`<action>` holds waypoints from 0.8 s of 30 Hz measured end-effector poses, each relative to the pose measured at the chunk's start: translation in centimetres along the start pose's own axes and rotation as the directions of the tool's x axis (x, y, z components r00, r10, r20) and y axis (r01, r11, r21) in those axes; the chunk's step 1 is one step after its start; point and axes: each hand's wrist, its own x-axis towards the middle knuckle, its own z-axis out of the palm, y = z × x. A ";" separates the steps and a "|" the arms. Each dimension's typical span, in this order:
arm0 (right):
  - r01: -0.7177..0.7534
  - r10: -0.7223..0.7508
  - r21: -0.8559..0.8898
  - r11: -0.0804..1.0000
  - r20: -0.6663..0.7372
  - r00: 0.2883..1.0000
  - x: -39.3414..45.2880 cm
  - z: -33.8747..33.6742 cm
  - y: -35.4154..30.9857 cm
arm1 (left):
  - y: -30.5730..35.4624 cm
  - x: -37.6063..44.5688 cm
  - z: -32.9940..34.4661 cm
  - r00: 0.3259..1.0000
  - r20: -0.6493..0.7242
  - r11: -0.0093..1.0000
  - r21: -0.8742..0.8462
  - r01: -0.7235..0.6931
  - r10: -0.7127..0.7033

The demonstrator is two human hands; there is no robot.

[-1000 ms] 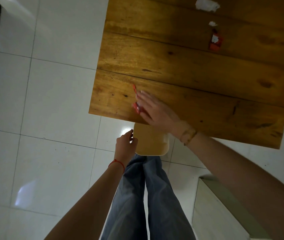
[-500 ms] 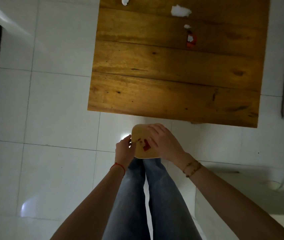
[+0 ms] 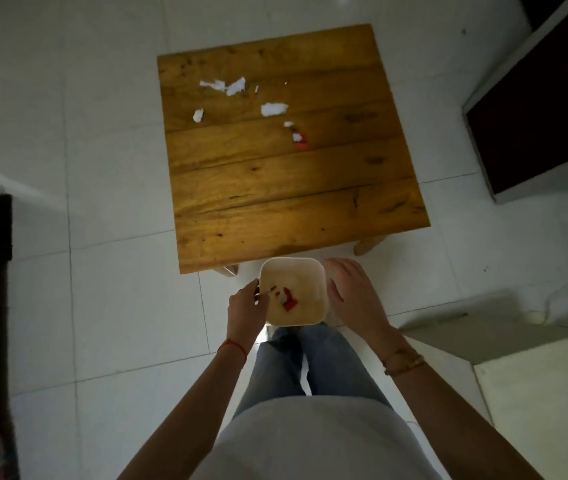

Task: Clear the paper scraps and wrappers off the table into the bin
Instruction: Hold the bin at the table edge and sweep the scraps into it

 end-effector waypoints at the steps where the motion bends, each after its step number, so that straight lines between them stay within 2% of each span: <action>1: -0.034 0.034 0.012 0.999 -0.037 0.999 -0.6 -0.8 -0.1 | 0.7 -0.3 -0.3 1.000 0.008 1.000 0.015 -0.022 0.022; 7: -0.179 0.194 0.090 0.980 -0.210 0.958 -3.4 -5.1 -0.4 | 5.6 -1.6 -1.3 0.981 0.051 0.981 0.031 -0.191 0.189; 10: -0.262 0.282 0.113 0.958 -0.245 0.927 -4.2 -7.0 0.6 | 8.5 -1.8 -0.8 0.966 0.116 0.972 0.033 -0.235 0.229; 14: -0.351 0.386 0.172 0.920 -0.263 0.884 -4.7 -9.8 2.7 | 12.6 -1.3 0.2 0.947 0.178 0.948 0.126 -0.292 0.268; 18: -0.348 0.392 0.195 0.917 -0.285 0.875 -5.0 -13.8 6.6 | 17.6 -0.2 3.0 0.936 0.213 0.923 0.208 -0.324 0.280; 24: -0.343 0.384 0.187 0.921 -0.276 0.881 -3.7 -21.6 15.6 | 26.2 1.4 9.5 0.935 0.225 0.918 0.229 -0.323 0.273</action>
